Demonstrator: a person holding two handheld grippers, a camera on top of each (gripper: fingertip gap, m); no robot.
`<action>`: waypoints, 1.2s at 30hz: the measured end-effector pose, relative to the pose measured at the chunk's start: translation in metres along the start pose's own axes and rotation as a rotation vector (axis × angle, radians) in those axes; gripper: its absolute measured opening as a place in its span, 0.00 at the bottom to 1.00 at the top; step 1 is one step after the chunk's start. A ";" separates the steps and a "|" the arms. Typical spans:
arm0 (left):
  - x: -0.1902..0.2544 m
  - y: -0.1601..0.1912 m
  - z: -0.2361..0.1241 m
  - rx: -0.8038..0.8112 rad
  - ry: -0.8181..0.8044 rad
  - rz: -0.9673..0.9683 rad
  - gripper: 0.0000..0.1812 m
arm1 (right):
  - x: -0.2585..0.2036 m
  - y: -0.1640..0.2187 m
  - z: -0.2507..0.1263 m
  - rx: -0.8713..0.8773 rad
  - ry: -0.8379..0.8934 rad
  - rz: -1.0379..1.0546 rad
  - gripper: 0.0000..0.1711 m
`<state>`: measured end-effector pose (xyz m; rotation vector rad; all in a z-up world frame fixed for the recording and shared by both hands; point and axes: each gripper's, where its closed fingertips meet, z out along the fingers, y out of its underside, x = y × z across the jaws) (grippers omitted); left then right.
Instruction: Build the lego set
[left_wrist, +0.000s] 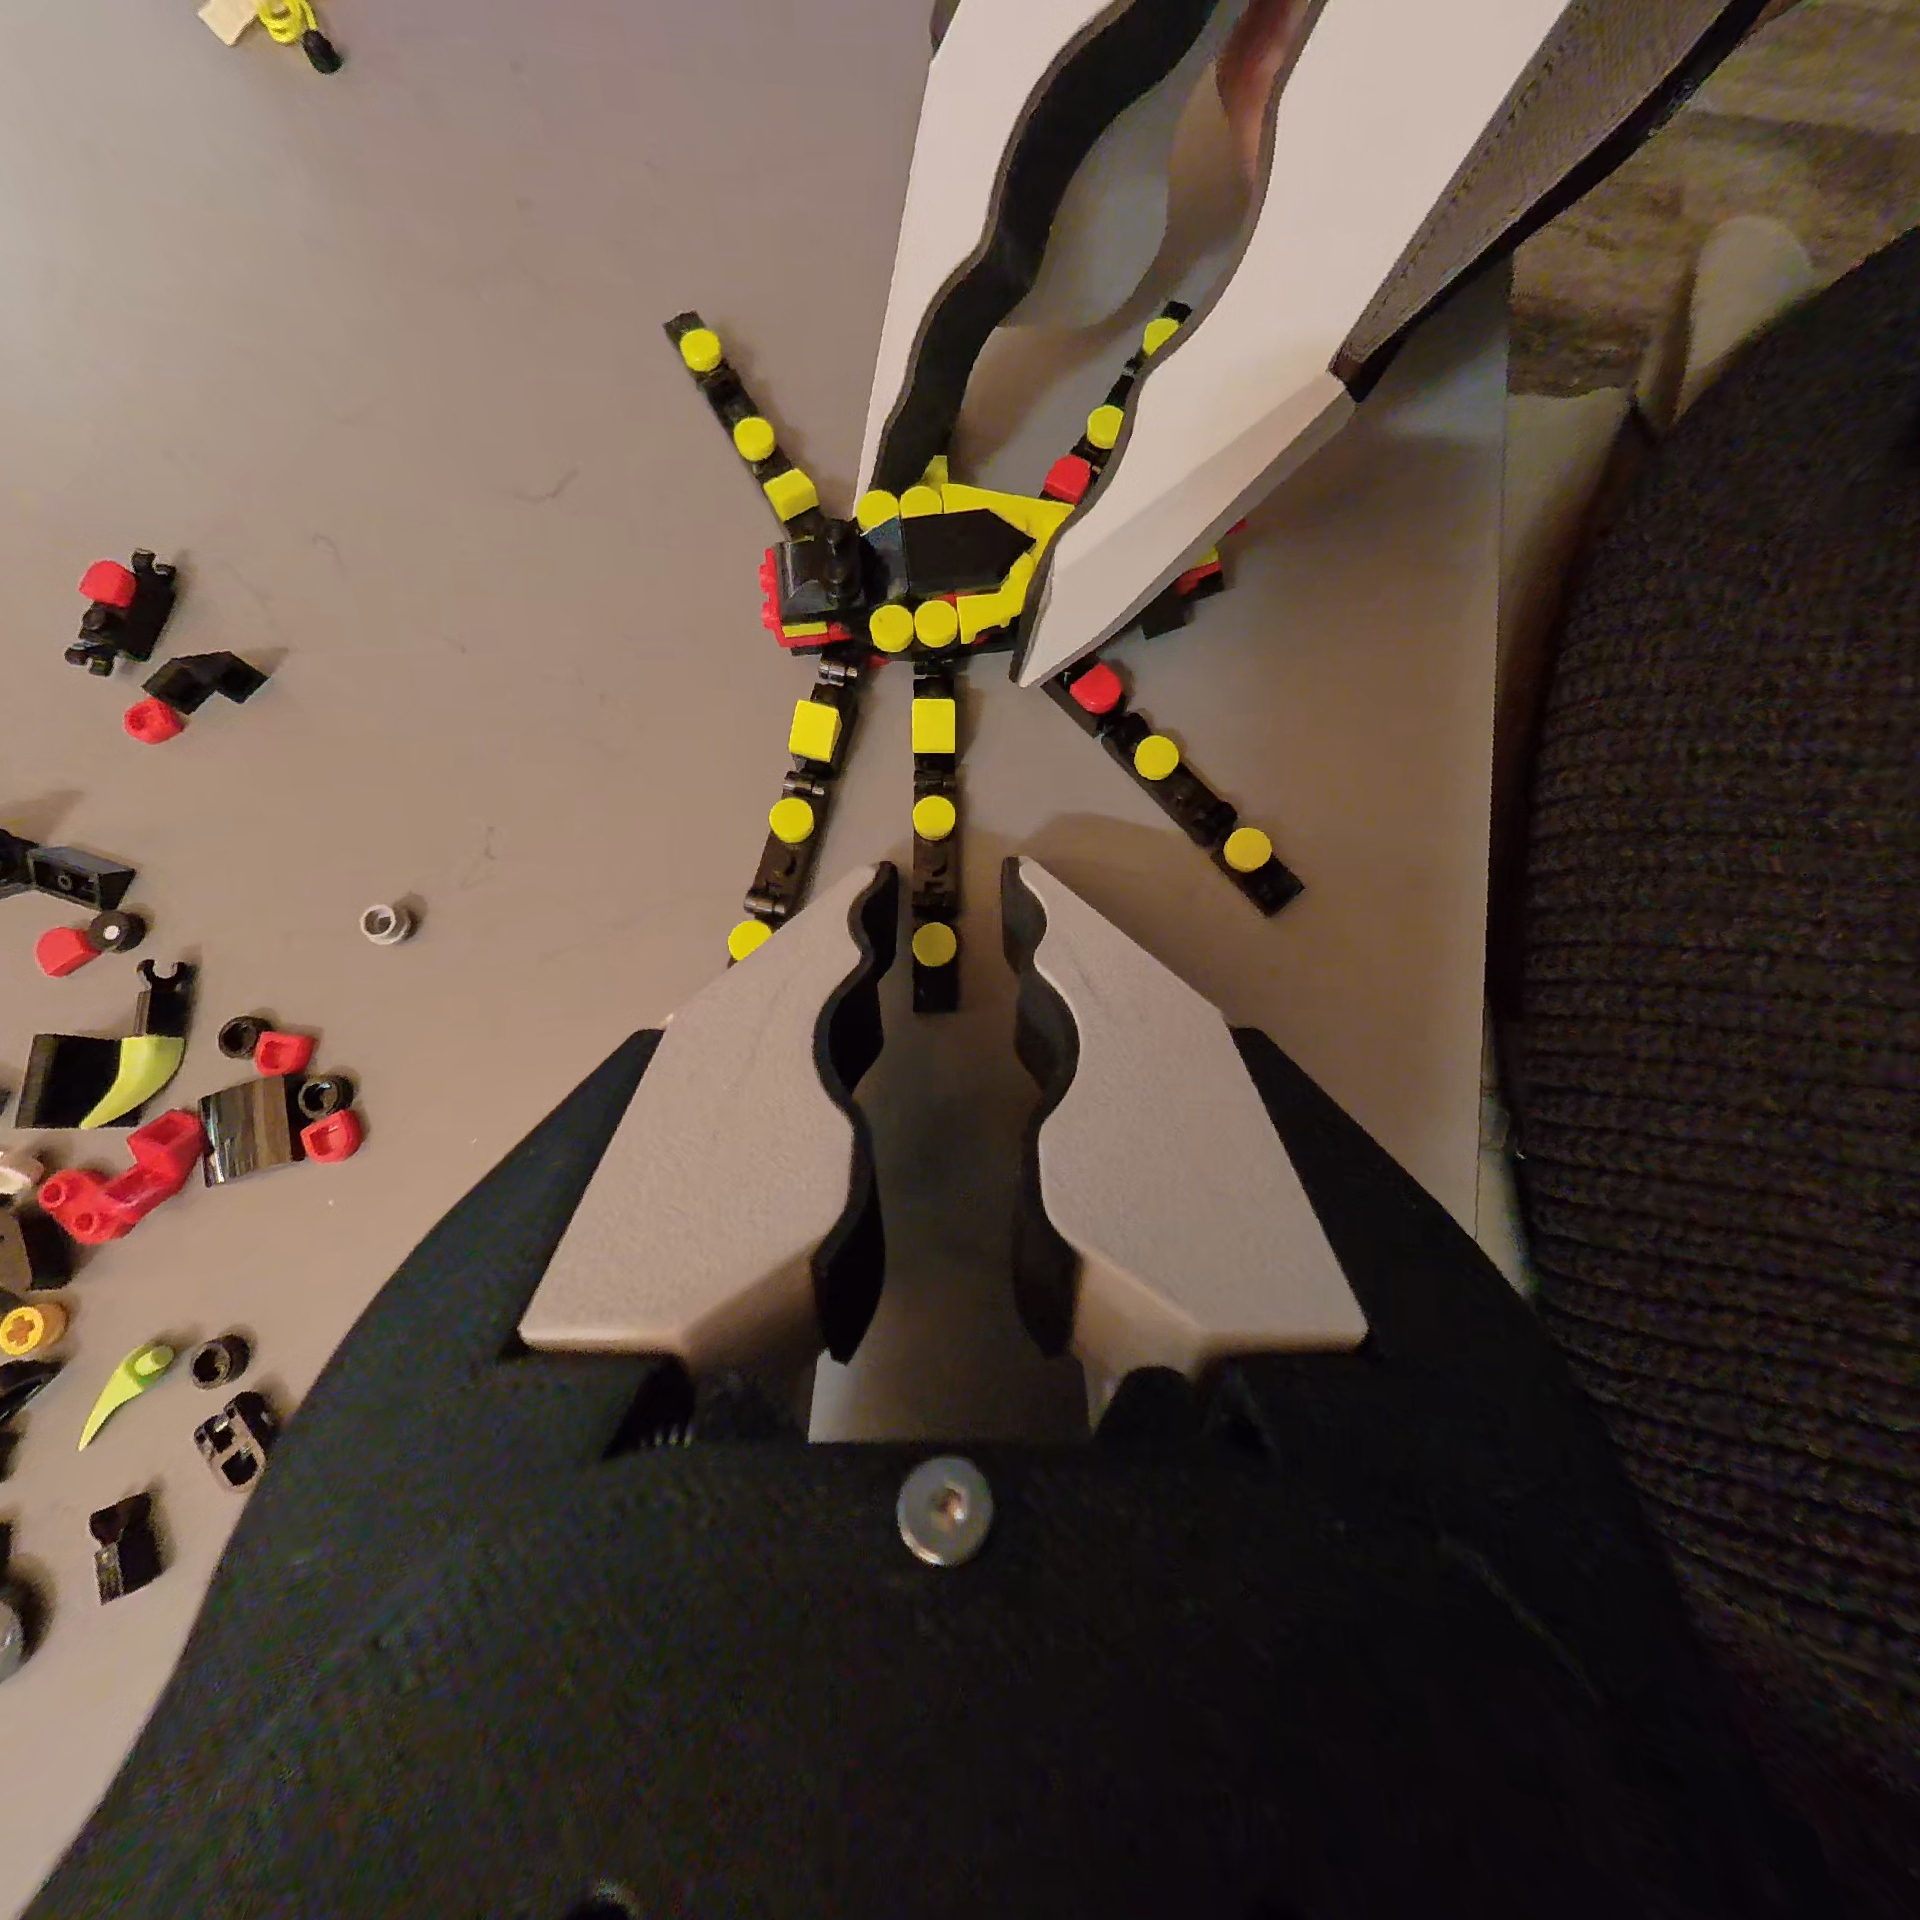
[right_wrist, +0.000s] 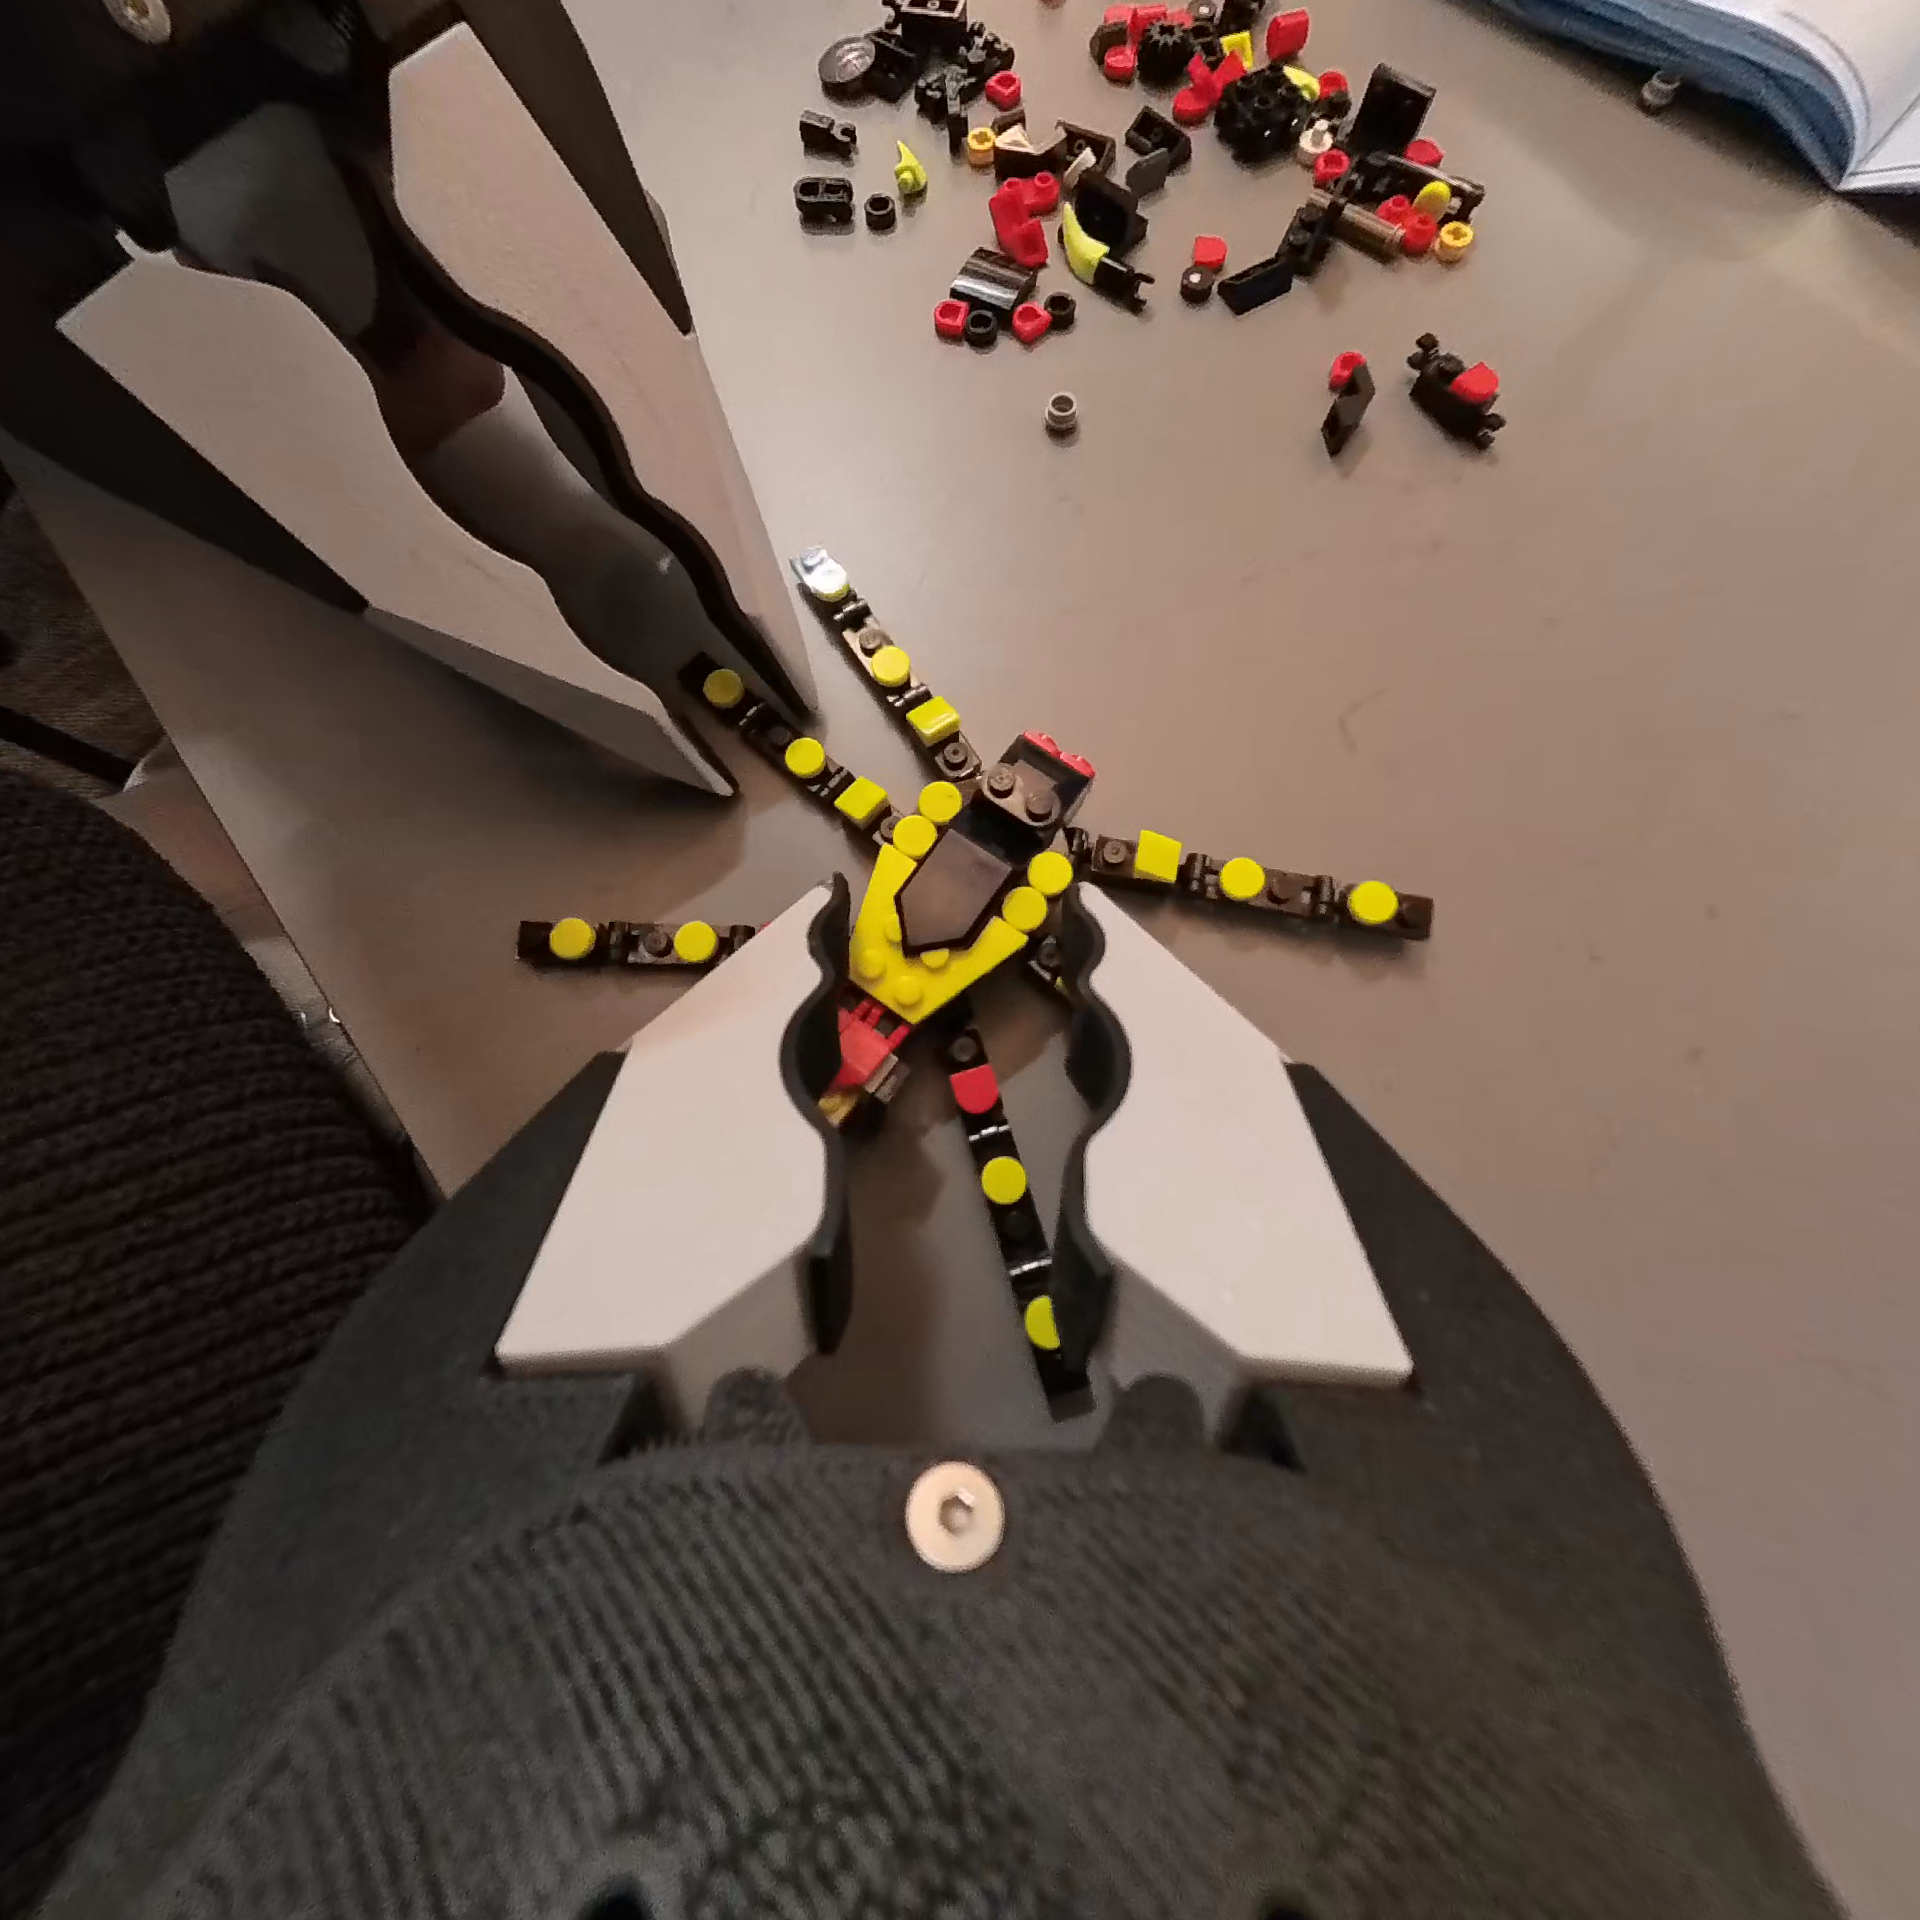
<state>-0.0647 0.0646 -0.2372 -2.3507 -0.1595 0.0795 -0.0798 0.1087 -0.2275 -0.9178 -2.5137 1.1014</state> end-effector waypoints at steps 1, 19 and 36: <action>0.001 0.000 0.000 0.000 0.003 0.000 0.11 | 0.000 0.000 0.000 0.000 0.000 -0.001 0.23; 0.006 -0.002 0.002 -0.001 0.011 0.016 0.13 | 0.004 -0.002 0.001 0.002 0.011 0.032 0.21; -0.006 0.002 -0.002 -0.004 -0.020 -0.015 0.18 | 0.009 -0.018 -0.014 0.100 0.005 -0.012 0.30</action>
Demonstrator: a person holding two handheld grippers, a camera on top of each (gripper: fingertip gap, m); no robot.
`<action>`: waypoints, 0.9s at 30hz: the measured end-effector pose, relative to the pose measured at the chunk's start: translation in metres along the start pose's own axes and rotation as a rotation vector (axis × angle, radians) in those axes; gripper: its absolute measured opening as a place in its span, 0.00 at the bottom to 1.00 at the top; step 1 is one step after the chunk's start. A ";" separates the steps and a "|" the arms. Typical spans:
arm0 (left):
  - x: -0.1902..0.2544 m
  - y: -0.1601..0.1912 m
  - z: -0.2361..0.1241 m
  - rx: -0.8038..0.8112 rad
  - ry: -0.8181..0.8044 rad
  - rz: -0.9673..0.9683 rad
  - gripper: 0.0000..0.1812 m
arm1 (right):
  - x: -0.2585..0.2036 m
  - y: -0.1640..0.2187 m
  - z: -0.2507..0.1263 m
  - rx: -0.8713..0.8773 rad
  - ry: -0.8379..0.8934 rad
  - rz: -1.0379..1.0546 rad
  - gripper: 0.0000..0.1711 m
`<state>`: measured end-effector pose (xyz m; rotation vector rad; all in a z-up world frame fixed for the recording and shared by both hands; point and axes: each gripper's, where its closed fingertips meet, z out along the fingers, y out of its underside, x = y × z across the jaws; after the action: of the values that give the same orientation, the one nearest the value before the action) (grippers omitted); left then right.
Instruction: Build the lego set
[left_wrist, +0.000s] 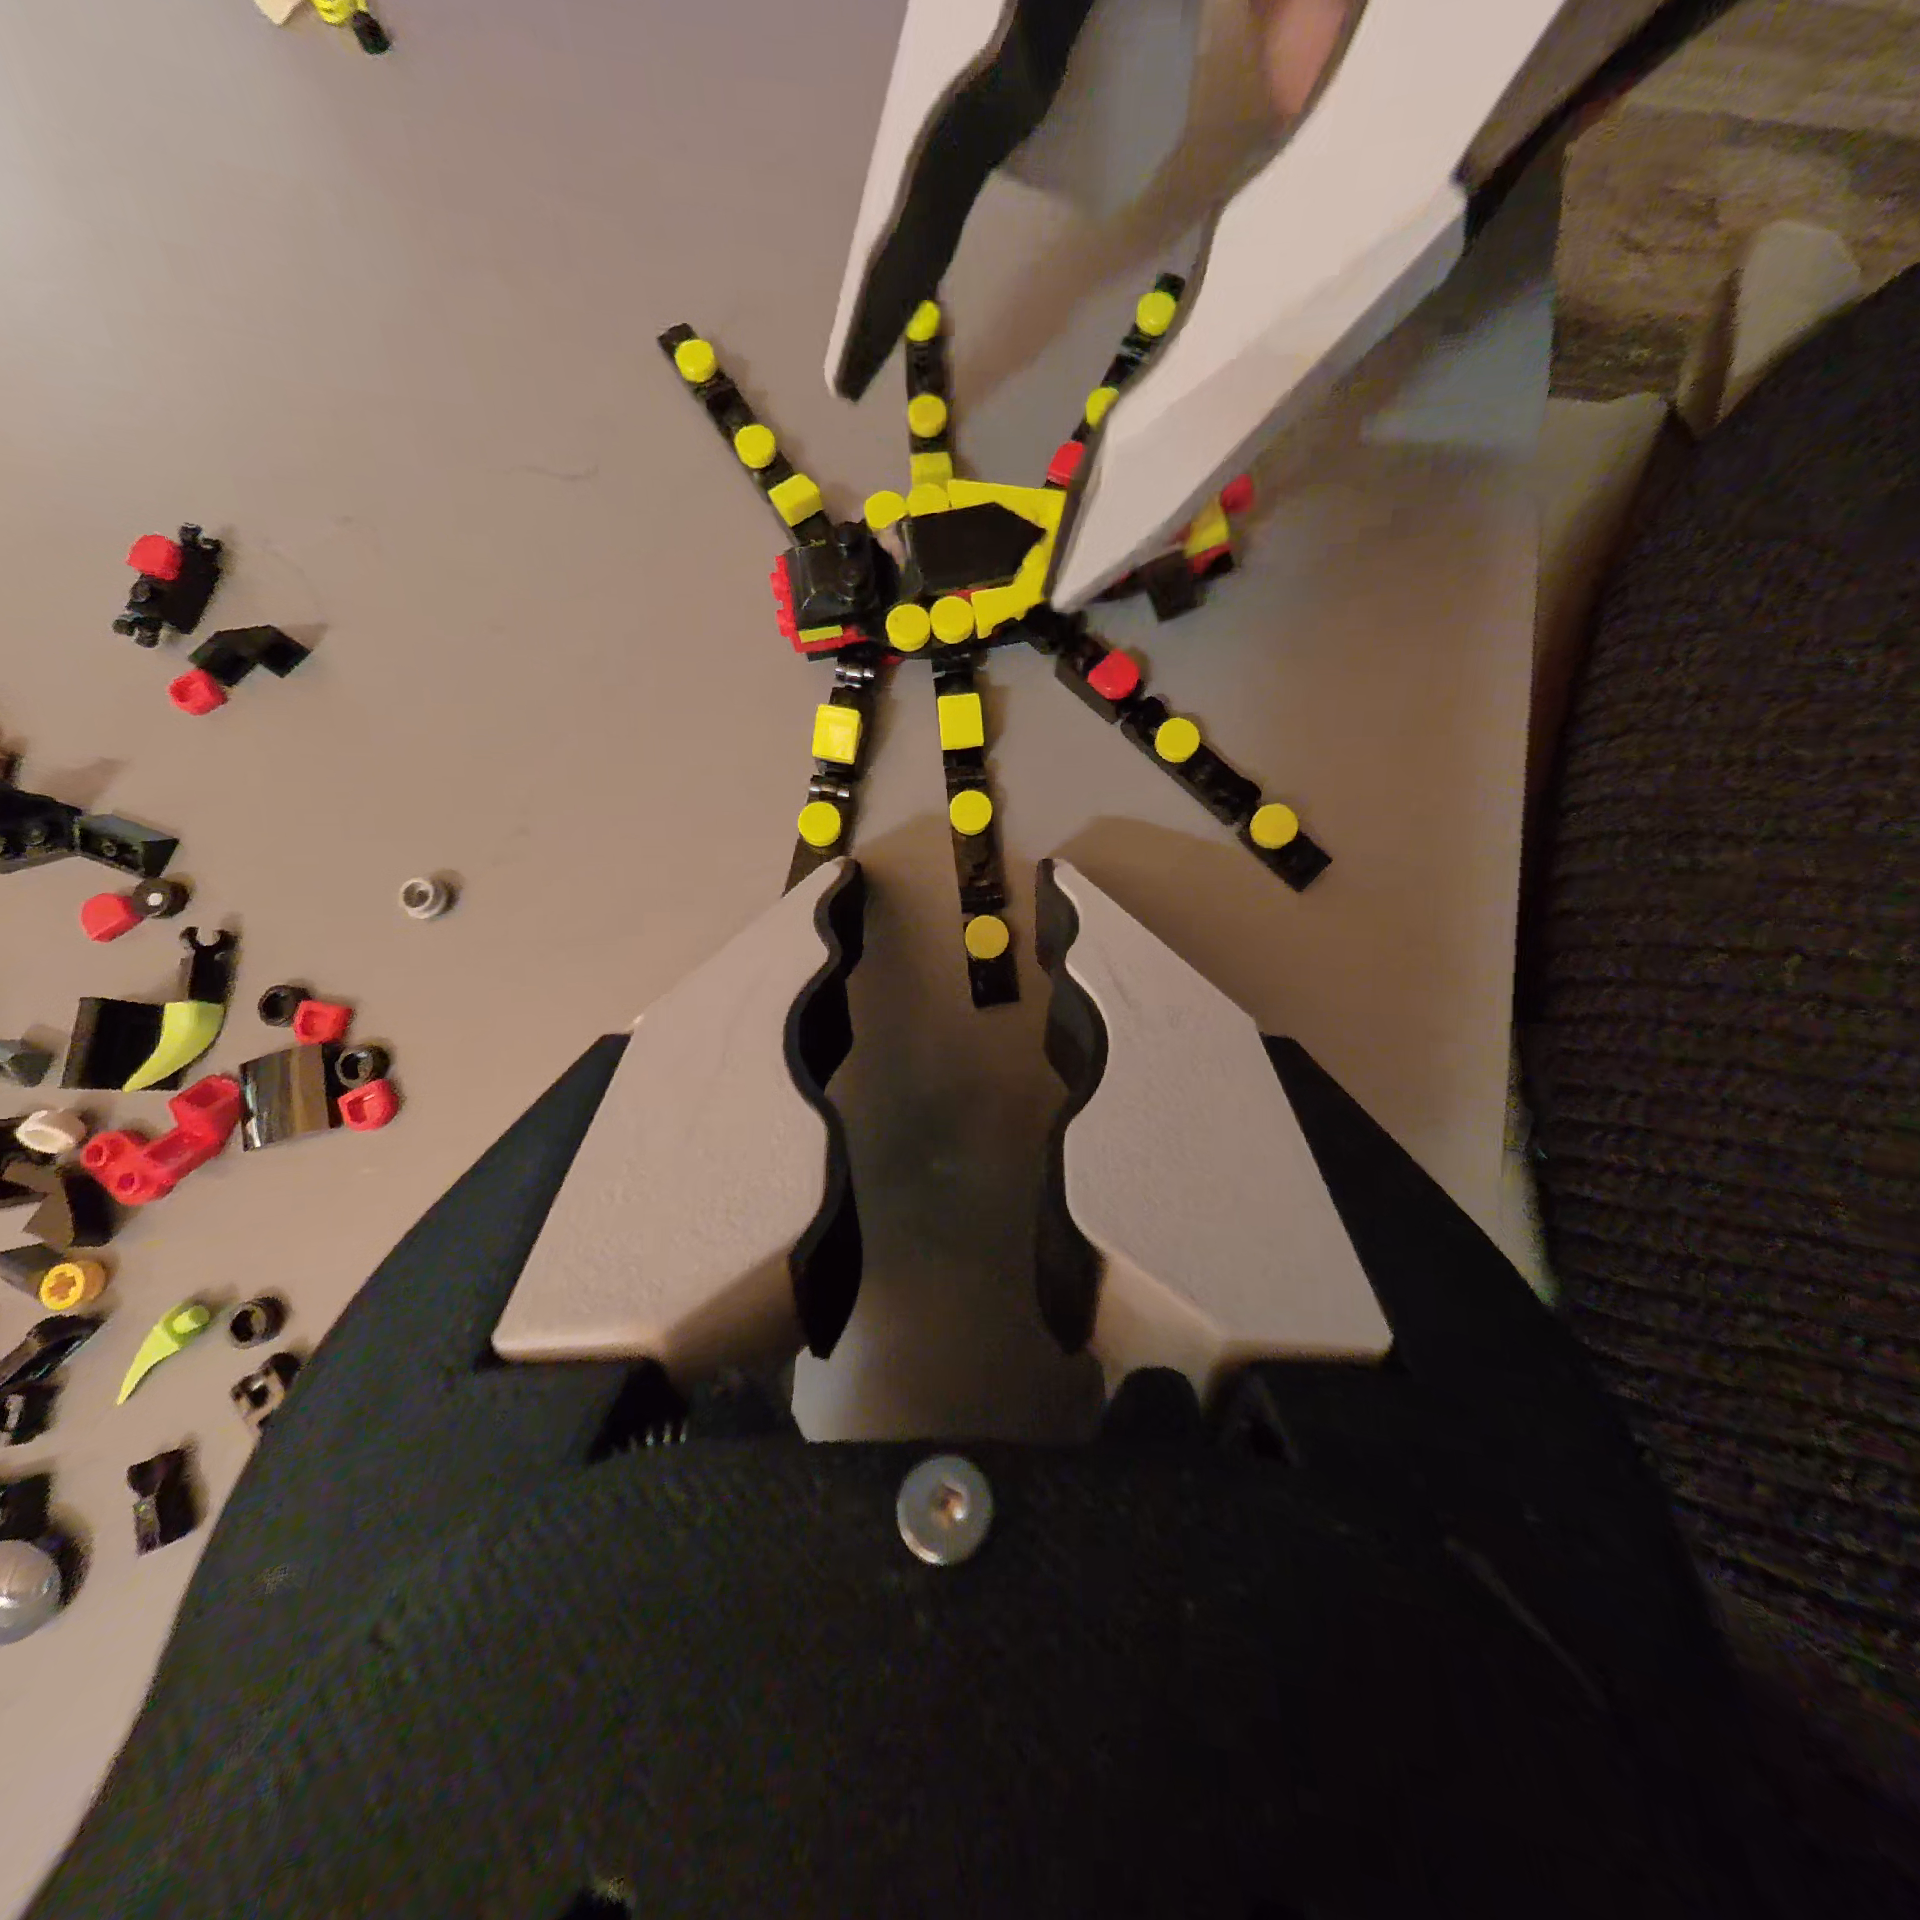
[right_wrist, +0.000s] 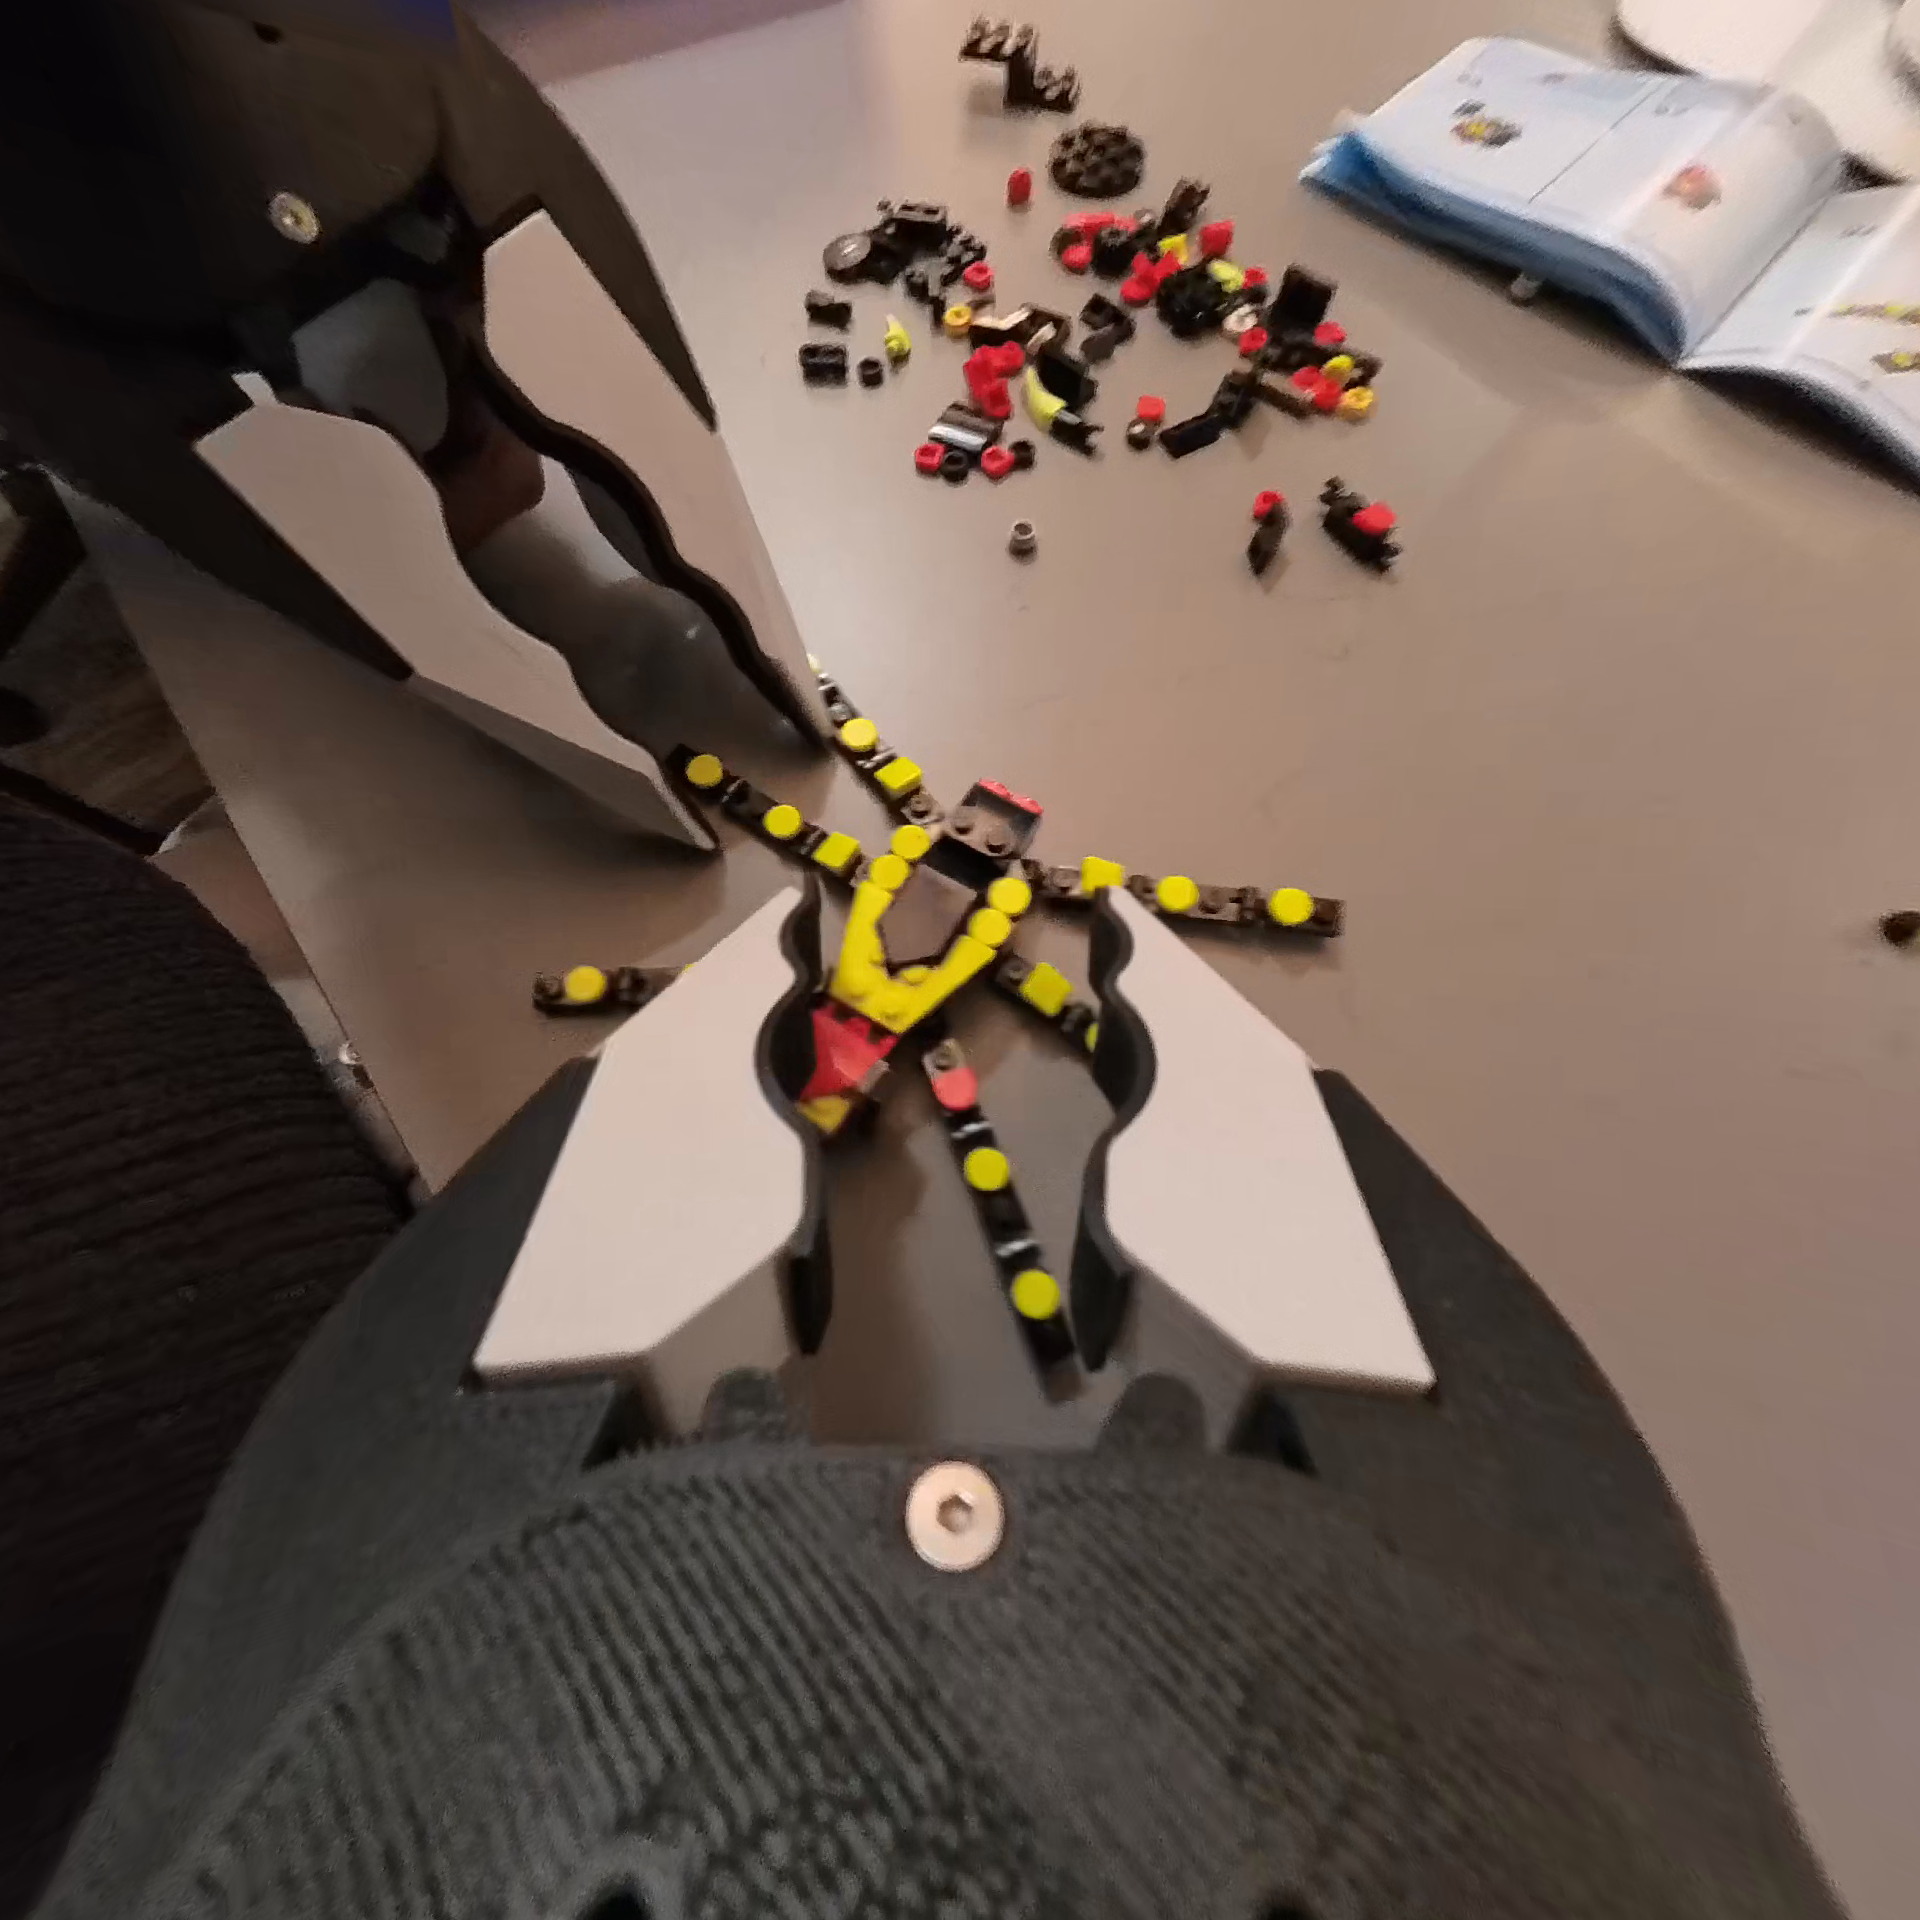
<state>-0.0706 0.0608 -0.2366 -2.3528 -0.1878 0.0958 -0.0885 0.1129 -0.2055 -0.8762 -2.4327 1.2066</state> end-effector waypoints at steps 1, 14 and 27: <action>-0.001 0.000 0.000 -0.001 -0.004 -0.003 0.18 | 0.007 -0.002 -0.004 0.010 0.021 -0.001 0.29; -0.023 0.001 -0.002 0.005 -0.105 -0.056 0.33 | 0.038 0.008 -0.021 0.023 -0.019 0.154 0.28; -0.029 -0.013 -0.019 0.138 -0.035 -0.182 0.31 | 0.076 0.018 -0.050 0.037 0.051 -0.037 0.21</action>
<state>-0.0984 0.0519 -0.2142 -2.1872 -0.3992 0.0589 -0.1156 0.2000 -0.1905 -0.8378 -2.3688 1.1975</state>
